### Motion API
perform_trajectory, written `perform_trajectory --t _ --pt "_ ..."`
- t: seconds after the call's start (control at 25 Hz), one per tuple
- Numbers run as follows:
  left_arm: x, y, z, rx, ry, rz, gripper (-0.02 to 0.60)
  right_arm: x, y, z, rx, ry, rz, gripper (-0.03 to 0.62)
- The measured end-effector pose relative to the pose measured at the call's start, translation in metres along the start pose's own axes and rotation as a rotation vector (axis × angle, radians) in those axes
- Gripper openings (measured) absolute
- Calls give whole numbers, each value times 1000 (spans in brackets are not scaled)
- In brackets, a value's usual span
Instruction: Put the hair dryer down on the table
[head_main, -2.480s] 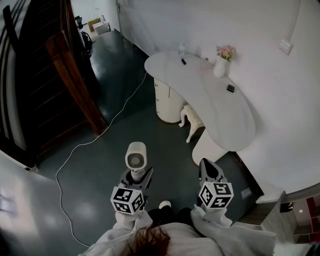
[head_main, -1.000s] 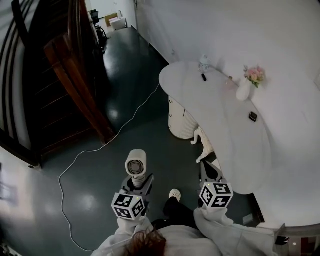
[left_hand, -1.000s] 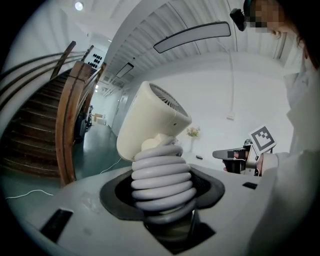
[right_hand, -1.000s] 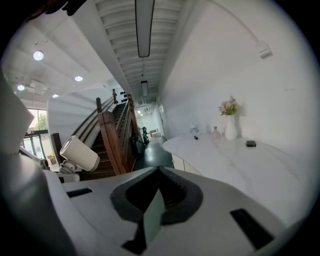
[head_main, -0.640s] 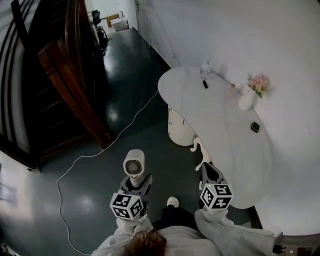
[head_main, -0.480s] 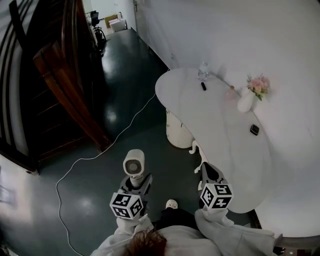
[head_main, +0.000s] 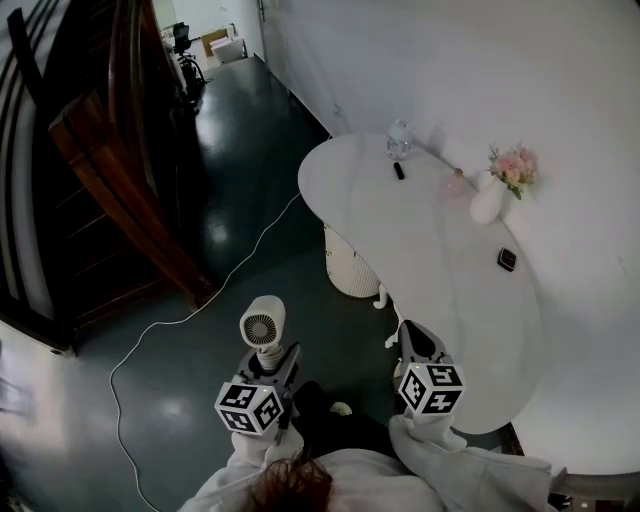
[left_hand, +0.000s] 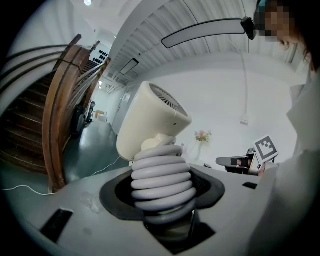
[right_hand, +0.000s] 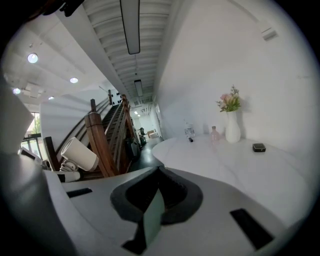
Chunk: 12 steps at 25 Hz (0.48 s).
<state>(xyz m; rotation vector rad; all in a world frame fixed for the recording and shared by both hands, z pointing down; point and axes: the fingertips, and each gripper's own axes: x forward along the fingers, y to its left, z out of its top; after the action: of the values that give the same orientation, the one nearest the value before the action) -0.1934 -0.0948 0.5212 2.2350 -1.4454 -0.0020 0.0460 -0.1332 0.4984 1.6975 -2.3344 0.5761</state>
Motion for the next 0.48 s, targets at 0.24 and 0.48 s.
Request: perform_trajectory --t 0.24,0.48 --pt "20 -3 6 35 11 -13 225 3 -17 6 26 -17 -29 49" --pt "75 -9 10 48 56 -96 225 16 -49 13 67 -33 -105 49"
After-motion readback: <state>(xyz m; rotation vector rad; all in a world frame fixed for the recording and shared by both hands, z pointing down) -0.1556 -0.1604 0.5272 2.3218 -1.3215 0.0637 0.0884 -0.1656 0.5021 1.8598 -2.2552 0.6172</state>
